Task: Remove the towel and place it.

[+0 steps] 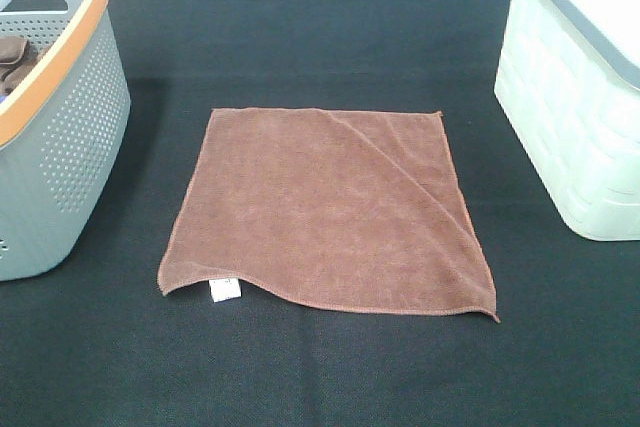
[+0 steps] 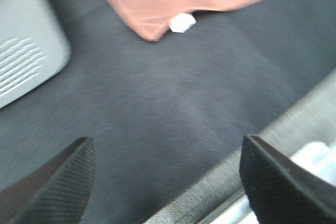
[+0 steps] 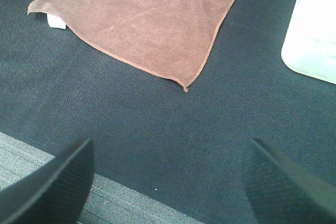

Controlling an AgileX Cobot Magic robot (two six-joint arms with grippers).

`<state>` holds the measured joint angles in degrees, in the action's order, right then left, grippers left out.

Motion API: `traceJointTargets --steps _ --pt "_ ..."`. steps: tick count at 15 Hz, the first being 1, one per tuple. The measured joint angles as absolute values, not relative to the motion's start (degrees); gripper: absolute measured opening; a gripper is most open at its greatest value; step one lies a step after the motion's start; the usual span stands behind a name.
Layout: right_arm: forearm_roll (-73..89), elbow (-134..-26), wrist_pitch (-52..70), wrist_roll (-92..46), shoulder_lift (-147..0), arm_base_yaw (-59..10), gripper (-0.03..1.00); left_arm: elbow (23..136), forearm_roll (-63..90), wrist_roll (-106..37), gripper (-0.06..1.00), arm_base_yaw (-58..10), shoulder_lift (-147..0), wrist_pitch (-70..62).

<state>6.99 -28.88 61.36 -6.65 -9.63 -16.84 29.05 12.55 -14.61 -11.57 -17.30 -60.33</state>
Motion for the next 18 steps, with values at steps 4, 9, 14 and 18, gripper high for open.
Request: traceJointTargets --steps 4,9,14,18 --pt "7.1 -28.88 61.36 -6.65 -9.63 -15.13 0.74 29.05 12.49 -14.61 0.73 -2.52 -7.05 -60.33" --pt "7.1 -28.88 61.19 -6.59 -8.14 -1.49 0.74 29.05 12.55 -14.61 0.73 -1.2 0.23 -60.39" --pt "7.33 -28.88 61.19 -6.59 -0.69 -0.46 0.74 29.05 12.55 -14.61 0.73 -1.2 0.23 -60.39" --pt "7.51 -28.88 61.19 -6.59 0.34 -0.46 0.74 29.05 12.55 -14.61 0.73 -1.2 0.23 -60.39"
